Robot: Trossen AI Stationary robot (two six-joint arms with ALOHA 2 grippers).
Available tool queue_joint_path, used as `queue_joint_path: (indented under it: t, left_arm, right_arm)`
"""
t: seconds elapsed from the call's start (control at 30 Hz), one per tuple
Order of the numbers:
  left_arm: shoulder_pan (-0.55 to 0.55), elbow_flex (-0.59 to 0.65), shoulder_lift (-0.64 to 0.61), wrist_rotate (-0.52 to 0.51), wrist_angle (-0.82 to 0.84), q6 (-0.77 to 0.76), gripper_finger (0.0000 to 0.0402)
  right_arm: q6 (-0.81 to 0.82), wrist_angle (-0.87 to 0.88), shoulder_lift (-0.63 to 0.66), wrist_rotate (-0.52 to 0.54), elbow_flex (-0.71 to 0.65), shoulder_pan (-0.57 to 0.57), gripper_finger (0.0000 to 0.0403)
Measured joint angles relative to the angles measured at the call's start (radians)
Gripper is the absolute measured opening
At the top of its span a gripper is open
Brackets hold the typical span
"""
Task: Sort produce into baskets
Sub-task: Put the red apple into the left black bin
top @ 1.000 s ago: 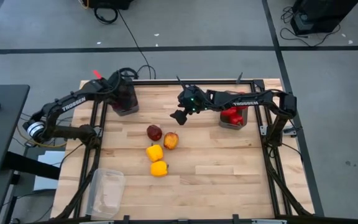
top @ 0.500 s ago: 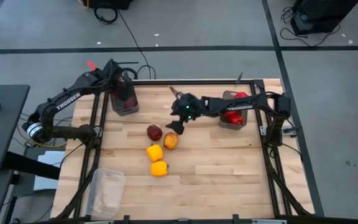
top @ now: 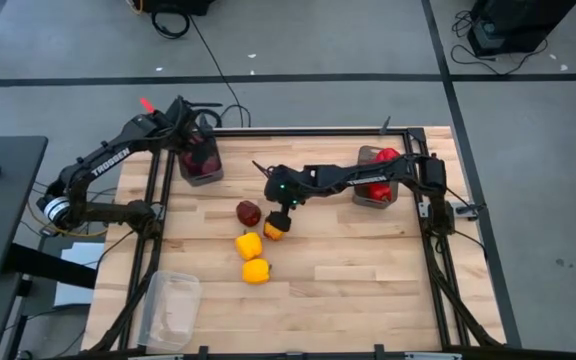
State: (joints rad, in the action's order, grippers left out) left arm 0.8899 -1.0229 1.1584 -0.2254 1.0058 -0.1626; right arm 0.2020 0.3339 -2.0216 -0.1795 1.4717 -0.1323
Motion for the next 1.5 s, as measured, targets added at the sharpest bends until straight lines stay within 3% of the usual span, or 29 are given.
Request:
queue_joint_path:
  t: [0.1, 0.3, 0.4, 0.63, 0.93, 1.13, 1.27, 1.5]
  left_arm:
    - [0.0, 0.0, -0.001, 0.018, -0.003, -0.003, 0.0399]
    - [-0.062, 0.0, -0.025, 0.249, -0.086, -0.001, 0.0395]
    - [-0.135, 0.0, -0.024, 0.302, -0.123, -0.002, 0.0395]
    - [-0.302, 0.0, -0.019, 0.307, -0.142, -0.078, 0.0395]
    - [-0.462, 0.0, -0.019, 0.264, -0.134, -0.103, 0.0394]
    - [-0.52, 0.0, -0.019, 0.212, -0.109, -0.188, 0.0394]
    - [-0.555, 0.0, -0.019, 0.211, -0.085, -0.255, 0.0394]
    - [-0.612, 0.0, -0.019, 0.21, -0.062, -0.292, 0.0394]
  right_arm:
    - [-0.009, 0.061, 0.003, -0.04, 0.0, 0.004, 0.04]
    - [-0.072, 0.164, 0.011, -0.079, 0.0, 0.036, 0.04]
    - [-0.104, 0.143, 0.011, -0.052, -0.001, 0.053, 0.04]
    - [-0.202, 0.103, 0.011, 0.019, -0.001, 0.057, 0.04]
    - [-0.831, 0.152, 0.022, 0.059, -0.001, 0.126, 0.04]
    - [-1.109, 0.103, -0.034, 0.157, -0.001, 0.16, 0.04]
    - [-1.138, 0.081, -0.067, 0.186, -0.001, 0.16, 0.04]
    - [-1.054, 0.066, -0.065, 0.179, -0.001, 0.18, 0.04]
